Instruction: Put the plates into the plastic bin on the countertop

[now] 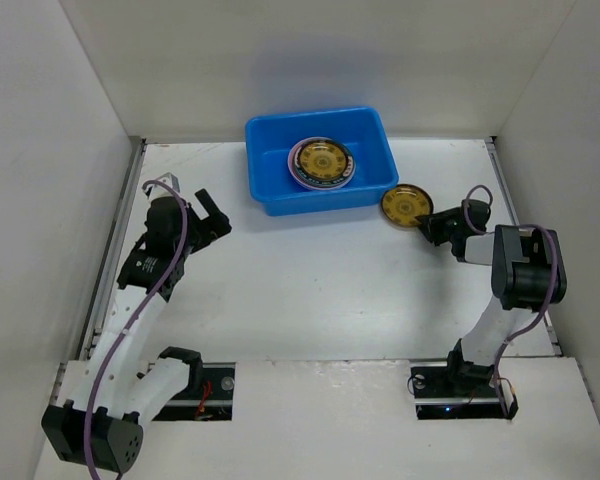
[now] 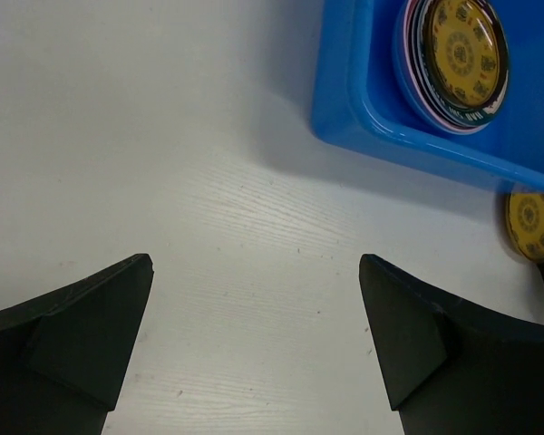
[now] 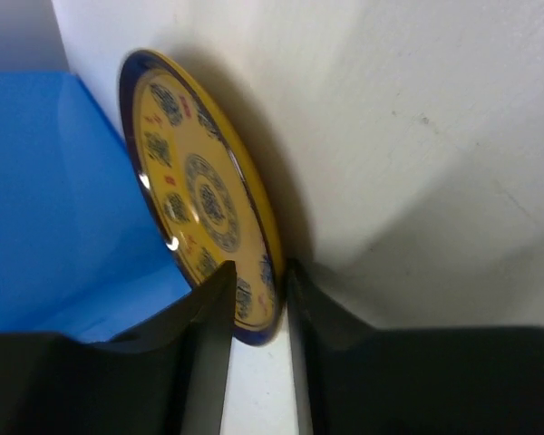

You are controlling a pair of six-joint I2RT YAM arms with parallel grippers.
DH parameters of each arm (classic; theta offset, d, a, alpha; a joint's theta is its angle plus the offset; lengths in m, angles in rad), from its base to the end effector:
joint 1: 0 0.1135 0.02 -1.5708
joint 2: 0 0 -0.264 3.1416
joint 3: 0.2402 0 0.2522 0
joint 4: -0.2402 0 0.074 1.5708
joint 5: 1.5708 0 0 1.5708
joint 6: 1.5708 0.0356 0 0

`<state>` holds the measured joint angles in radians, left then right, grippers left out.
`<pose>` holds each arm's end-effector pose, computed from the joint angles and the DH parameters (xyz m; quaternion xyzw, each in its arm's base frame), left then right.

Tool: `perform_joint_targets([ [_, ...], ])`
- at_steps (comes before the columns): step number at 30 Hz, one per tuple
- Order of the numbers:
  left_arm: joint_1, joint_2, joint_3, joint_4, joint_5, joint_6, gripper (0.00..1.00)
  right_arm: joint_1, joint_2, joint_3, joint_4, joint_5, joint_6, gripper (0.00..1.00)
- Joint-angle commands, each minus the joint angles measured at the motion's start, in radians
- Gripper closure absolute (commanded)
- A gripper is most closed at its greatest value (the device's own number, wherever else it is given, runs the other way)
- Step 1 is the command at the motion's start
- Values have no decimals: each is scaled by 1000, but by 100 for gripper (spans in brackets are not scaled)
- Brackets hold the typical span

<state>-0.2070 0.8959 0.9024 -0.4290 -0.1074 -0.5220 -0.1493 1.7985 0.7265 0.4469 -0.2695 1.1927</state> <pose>0.1959 -0.0372 0.3364 -0.1603 0.8235 -0.1512 0.5228 0.3350 -0.0408 0.1209 0.5006 0.7290 0.3286 0.3317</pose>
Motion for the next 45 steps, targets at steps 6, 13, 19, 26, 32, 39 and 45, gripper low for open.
perform_joint_targets([
  [6, 11, -9, -2, -5, -2, 17, 0, 1, -45, -8, 30, 9, 21, 97],
  [13, -10, 67, 32, 29, 0, 22, 0, -72, -330, -122, -94, 78, -13, 100],
  [19, -39, 118, 50, 55, 0, 22, 0, -105, -614, -64, -388, 260, -80, 100],
  [26, -39, 94, 18, 50, -6, 23, 0, 36, -607, 258, -513, 317, -180, 100],
  [32, -28, 20, -36, 16, -12, 14, 0, 280, -313, 646, -632, 309, -343, 99],
  [39, -21, -86, -88, -66, -63, 11, 0, 394, 92, 1000, -755, 253, -412, 100],
  [45, -13, -152, -112, -126, -100, -6, 0, 445, 340, 1203, -787, 282, -409, 100],
])
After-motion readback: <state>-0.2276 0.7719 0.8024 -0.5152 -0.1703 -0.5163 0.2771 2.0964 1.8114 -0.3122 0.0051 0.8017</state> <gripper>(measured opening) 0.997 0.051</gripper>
